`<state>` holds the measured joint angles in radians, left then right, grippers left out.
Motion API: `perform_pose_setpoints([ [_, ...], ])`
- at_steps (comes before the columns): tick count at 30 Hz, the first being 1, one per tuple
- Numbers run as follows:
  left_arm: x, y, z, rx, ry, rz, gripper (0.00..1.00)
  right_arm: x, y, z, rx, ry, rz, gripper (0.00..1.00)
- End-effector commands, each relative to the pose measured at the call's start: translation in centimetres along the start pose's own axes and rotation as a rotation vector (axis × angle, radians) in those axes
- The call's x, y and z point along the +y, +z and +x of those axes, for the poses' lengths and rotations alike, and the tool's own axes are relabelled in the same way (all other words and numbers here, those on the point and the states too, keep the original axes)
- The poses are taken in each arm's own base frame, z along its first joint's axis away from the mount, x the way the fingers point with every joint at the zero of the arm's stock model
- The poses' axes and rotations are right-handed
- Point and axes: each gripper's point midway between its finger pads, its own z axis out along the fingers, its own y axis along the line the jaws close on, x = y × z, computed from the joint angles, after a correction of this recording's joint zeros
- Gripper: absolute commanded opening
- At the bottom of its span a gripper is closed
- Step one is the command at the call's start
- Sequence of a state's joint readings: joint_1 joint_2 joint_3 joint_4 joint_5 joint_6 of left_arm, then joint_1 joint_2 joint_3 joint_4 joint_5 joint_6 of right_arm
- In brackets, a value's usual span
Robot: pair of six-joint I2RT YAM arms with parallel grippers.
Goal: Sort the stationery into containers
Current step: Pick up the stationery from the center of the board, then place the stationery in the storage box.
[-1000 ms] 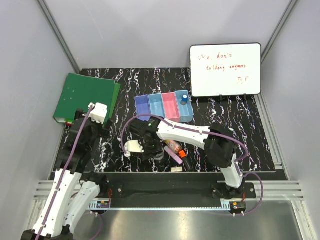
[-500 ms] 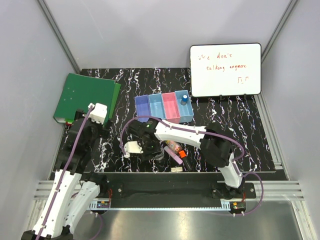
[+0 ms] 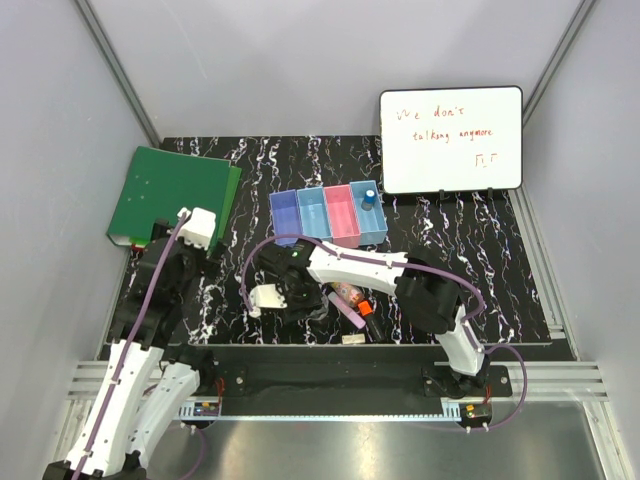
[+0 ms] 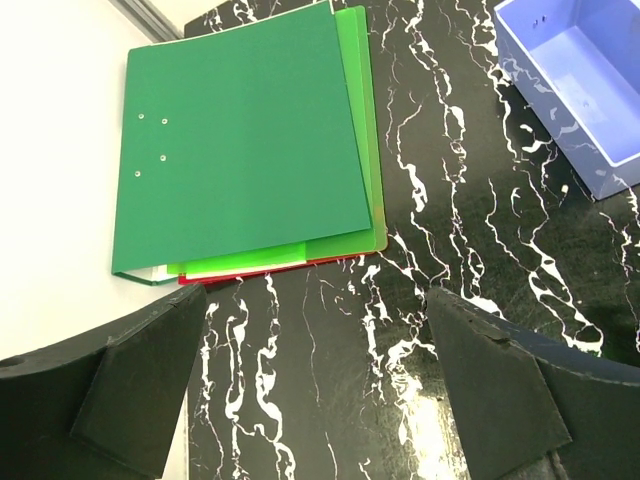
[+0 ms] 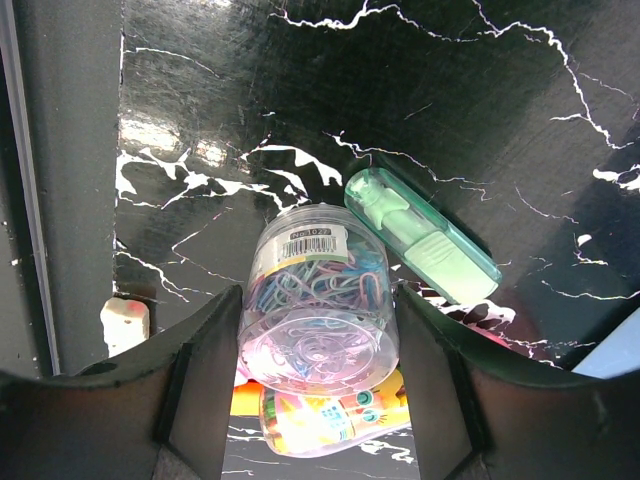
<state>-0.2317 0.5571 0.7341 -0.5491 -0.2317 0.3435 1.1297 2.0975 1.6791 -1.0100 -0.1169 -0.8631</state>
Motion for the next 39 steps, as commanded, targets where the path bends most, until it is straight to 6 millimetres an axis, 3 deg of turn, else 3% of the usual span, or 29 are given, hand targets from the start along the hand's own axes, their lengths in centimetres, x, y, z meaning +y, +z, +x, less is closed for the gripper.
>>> perform_pose_setpoints([
  [1,-0.1,0.1,-1.0,-0.050,-0.002,0.010,0.99,-1.3,-0.2,1.0,0.033,0.014,0.059,0.31],
  [3,-0.5,0.2,-0.9,-0.050,0.005,0.034,0.99,-2.3,-1.2,1.1,0.023,0.040,0.095,0.22],
  [9,-2.0,0.1,-0.6,-0.042,0.004,0.115,0.99,-5.4,-6.4,2.0,-0.060,0.189,0.219,0.15],
  [18,-4.7,1.0,-1.7,-0.019,-0.041,0.270,0.99,-7.6,-13.3,2.1,-0.250,0.378,0.330,0.11],
  [22,-5.2,1.5,-2.1,-0.005,-0.043,0.301,0.99,-9.7,-16.0,3.1,-0.290,0.442,0.429,0.11],
  [36,-6.0,1.1,-2.3,-0.016,-0.037,0.351,0.98,-19.0,-16.9,15.8,-0.160,0.654,0.659,0.11],
  [39,-6.0,1.1,-2.4,-0.017,-0.037,0.355,0.98,-20.0,-16.1,17.0,-0.135,0.644,0.654,0.11],
])
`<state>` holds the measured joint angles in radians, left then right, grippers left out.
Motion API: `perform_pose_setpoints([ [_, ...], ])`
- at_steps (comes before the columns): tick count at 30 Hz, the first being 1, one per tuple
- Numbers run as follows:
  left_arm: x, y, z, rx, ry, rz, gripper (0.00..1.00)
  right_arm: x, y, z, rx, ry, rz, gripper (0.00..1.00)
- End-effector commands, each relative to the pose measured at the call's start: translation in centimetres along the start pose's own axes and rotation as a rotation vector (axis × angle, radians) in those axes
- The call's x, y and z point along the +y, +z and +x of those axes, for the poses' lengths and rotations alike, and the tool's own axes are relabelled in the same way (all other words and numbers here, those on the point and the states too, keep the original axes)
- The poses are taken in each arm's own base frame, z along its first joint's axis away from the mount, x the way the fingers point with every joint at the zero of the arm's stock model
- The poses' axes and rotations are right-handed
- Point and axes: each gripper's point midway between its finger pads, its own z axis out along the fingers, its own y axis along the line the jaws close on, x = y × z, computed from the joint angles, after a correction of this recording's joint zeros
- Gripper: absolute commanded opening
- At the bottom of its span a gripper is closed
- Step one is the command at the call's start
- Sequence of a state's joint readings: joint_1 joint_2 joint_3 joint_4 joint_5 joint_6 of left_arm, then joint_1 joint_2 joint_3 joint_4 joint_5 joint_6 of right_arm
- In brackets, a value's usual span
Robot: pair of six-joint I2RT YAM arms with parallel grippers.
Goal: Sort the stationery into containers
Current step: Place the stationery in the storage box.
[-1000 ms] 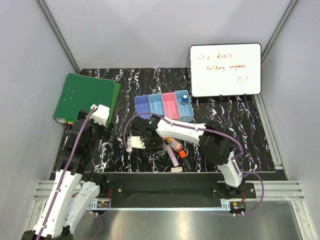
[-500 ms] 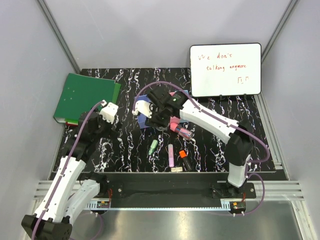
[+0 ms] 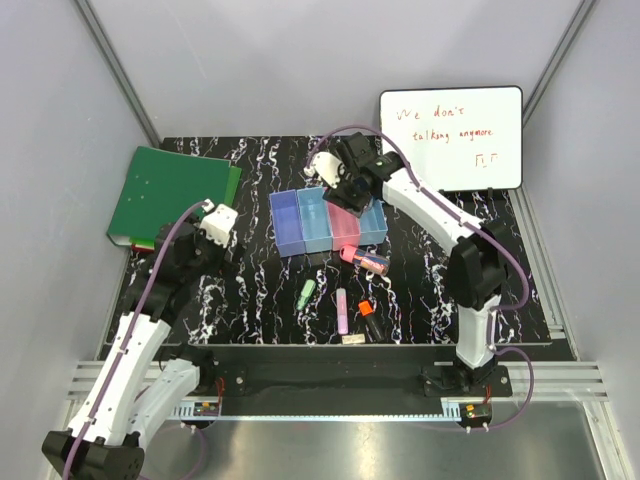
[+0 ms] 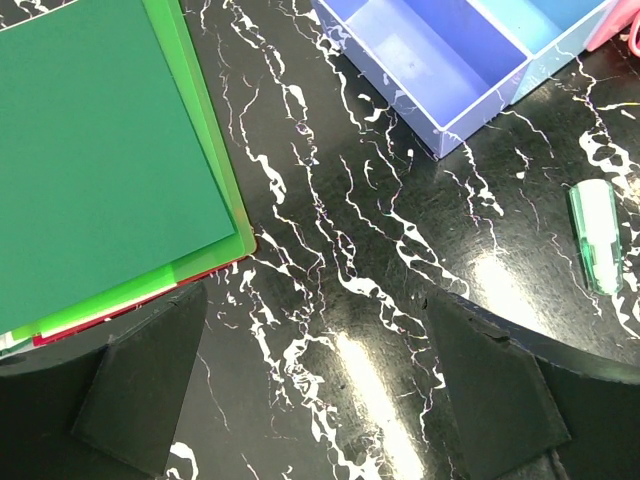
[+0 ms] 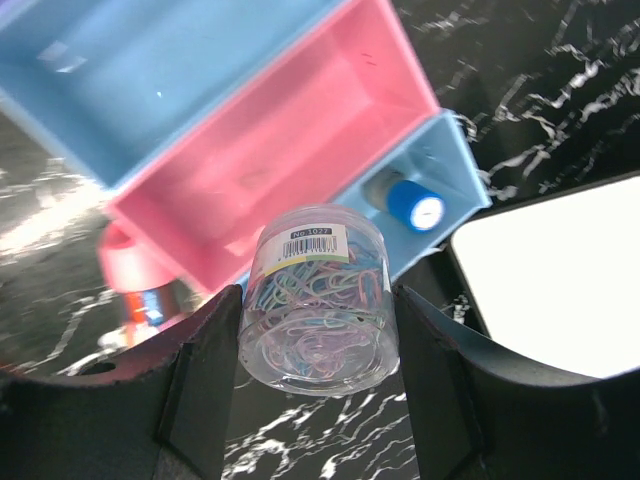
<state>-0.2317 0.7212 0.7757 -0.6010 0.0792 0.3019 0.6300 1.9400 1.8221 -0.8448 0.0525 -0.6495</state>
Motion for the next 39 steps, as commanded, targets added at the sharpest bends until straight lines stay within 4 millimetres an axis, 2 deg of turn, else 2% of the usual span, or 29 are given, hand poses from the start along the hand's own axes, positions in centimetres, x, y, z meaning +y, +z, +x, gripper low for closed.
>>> perform_pose_setpoints([
  [1,0.2,-0.9,-2.7,-0.084,0.004,0.007,0.98,-3.5,1.0,-0.5,-0.020,-0.013,0.078,0.11],
  [7,0.3,-1.0,-2.5,-0.080,0.010,-0.002,0.97,-4.7,2.6,1.8,0.030,0.006,0.077,0.11],
  [13,0.3,-0.9,-2.4,-0.078,0.006,0.002,0.97,-4.1,2.5,2.8,0.047,-0.004,0.058,0.11],
  [25,0.6,-1.1,-3.3,-0.091,0.020,-0.004,0.97,-2.5,3.9,5.4,0.100,-0.010,-0.005,0.12],
  [29,0.5,-0.9,-3.2,-0.086,0.016,0.001,0.97,-2.3,4.4,5.6,0.107,-0.014,-0.011,0.20],
  [31,0.5,-0.9,-3.2,-0.085,0.018,0.003,0.97,-2.3,4.5,5.7,0.111,-0.013,-0.011,0.29],
  [36,0.5,-0.9,-3.2,-0.085,0.018,0.003,0.97,-2.4,5.0,5.7,0.114,-0.016,-0.010,0.33],
  [39,0.5,-0.9,-3.2,-0.086,0.016,0.001,0.97,-2.3,5.3,5.9,0.121,-0.021,-0.016,0.39],
])
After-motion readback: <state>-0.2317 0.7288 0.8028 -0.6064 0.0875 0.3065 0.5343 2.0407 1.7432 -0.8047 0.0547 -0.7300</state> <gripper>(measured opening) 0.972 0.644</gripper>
